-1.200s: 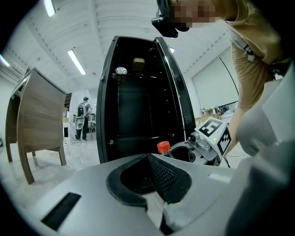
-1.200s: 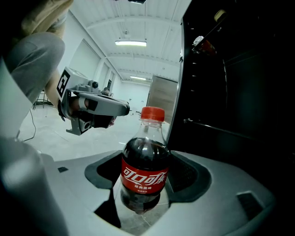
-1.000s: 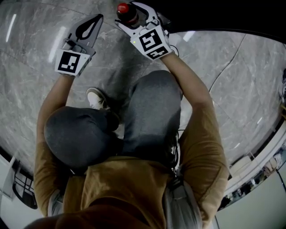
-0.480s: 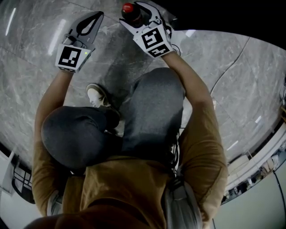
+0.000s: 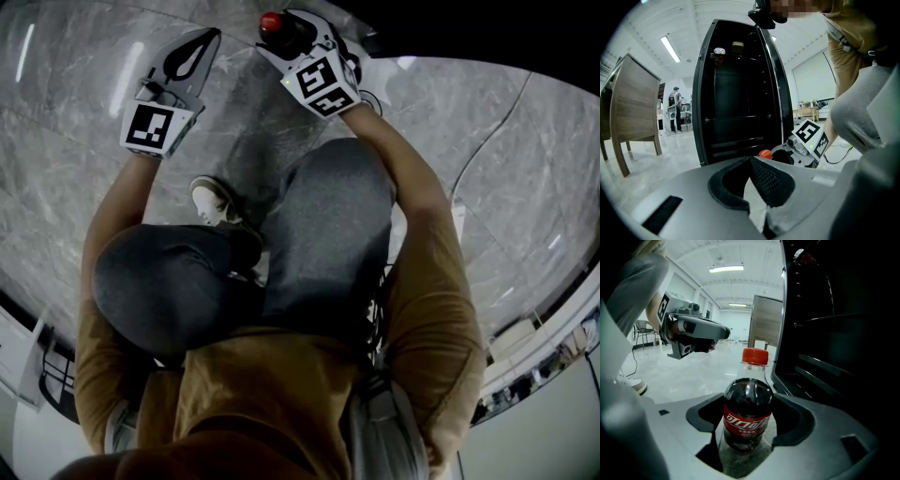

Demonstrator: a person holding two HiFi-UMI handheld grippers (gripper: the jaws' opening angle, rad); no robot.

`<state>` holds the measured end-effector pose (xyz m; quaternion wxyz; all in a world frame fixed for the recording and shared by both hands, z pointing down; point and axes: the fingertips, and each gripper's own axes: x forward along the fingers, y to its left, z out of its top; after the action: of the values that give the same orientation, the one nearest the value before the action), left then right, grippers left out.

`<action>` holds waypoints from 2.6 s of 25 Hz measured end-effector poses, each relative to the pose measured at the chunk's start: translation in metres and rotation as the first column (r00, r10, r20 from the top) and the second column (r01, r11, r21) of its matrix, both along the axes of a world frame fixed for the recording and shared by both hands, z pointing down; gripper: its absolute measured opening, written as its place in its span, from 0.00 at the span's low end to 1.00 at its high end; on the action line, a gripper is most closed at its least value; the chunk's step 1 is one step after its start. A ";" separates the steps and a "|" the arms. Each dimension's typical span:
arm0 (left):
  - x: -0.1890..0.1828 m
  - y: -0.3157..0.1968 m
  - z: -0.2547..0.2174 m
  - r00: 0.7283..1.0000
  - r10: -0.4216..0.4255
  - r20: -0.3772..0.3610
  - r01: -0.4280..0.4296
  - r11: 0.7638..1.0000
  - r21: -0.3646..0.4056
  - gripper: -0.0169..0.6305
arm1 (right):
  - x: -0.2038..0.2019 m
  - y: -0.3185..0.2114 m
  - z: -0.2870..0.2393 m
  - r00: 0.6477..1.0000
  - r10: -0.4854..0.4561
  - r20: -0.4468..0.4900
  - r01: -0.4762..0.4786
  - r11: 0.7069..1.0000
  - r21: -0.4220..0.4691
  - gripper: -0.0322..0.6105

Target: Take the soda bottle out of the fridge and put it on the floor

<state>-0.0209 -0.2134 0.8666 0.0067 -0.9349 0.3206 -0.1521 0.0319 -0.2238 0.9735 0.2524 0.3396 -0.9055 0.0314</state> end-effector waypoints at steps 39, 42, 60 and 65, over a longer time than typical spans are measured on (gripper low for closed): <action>0.015 0.009 -0.011 1.000 -0.007 -0.004 0.007 1.000 -0.007 0.03 | 0.004 0.011 0.001 0.998 -0.045 -0.049 0.045 0.999 -0.002 0.53; 0.017 0.014 -0.015 1.000 -0.009 -0.003 0.009 1.000 0.001 0.03 | 0.006 0.016 -0.003 0.998 -0.046 -0.047 0.046 0.999 0.000 0.53; 0.020 0.025 -0.029 0.999 -0.031 0.032 0.030 0.999 0.033 0.03 | 0.008 0.045 -0.051 0.995 -0.068 -0.069 0.072 0.996 0.061 0.53; 0.019 0.030 -0.042 0.998 -0.052 0.037 0.051 0.998 0.037 0.03 | 0.008 0.054 -0.075 0.994 -0.091 -0.061 0.097 0.990 0.104 0.43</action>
<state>-0.0018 -0.1836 0.8243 0.0259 -0.9230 0.3472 -0.1641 0.0402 -0.1699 0.8982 0.2603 0.3103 -0.9135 -0.0385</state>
